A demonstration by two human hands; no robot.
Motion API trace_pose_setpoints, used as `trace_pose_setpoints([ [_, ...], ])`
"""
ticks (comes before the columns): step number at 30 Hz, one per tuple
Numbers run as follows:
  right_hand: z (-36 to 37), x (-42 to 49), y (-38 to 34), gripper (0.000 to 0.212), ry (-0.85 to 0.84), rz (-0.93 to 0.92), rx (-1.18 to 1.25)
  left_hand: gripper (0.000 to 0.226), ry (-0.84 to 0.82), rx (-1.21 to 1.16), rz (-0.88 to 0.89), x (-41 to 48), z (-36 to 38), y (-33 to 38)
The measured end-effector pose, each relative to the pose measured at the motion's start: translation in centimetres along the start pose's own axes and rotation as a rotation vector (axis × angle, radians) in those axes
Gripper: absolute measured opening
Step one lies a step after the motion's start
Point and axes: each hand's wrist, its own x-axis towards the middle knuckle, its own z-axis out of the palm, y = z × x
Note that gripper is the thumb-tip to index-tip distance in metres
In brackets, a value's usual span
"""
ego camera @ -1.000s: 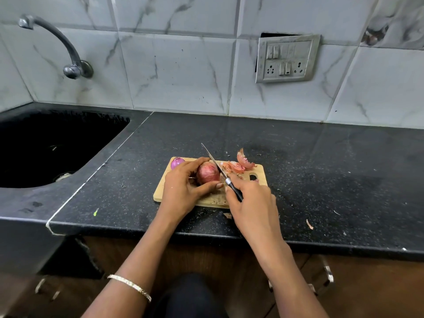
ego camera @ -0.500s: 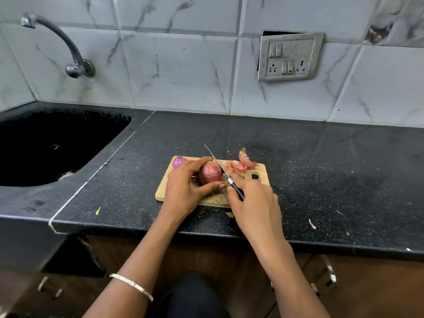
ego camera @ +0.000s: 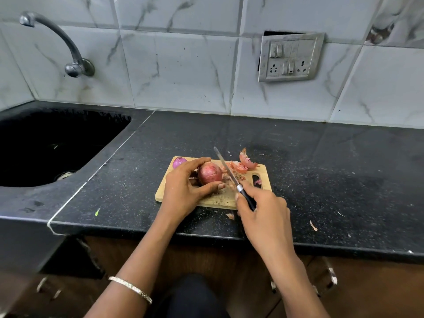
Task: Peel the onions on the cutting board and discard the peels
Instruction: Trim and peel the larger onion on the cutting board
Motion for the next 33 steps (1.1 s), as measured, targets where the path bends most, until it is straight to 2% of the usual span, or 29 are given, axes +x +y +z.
trace_pose_setpoints([
  [3,0.2,1.6,-0.3,0.023,0.063,-0.029,0.090,0.068,-0.003,-0.047,-0.011,-0.1,0.0,0.1],
  [7,1.2,3.9,0.1,0.020,-0.019,0.020,0.260,0.072,0.001,-0.057,-0.011,-0.2,-0.3,0.3],
  [11,1.4,5.8,-0.3,0.026,-0.150,0.190,0.678,0.073,-0.009,-0.070,0.004,-0.2,-0.3,0.4],
  [13,1.7,6.2,-0.6,0.019,-0.174,0.215,0.791,0.075,-0.013,-0.065,0.023,-0.2,-0.2,0.4],
  [16,2.7,6.6,-0.9,0.011,-0.111,0.198,0.766,0.075,-0.017,-0.058,0.041,-0.2,-0.1,0.2],
  [19,3.3,6.5,-0.9,0.031,-0.040,0.184,0.792,0.074,-0.015,0.027,0.089,-0.1,-0.2,-0.3],
  [22,3.4,6.2,-0.7,0.027,-0.019,0.144,0.772,0.072,0.001,0.111,0.156,0.0,-0.3,-0.5],
  [25,3.7,5.9,-0.5,0.020,0.075,0.064,0.645,0.066,0.004,0.135,0.188,0.1,-0.2,-0.6],
  [33,4.7,5.2,-0.8,0.024,0.204,-0.041,0.341,0.055,0.002,0.056,0.191,0.1,0.3,-1.4],
])
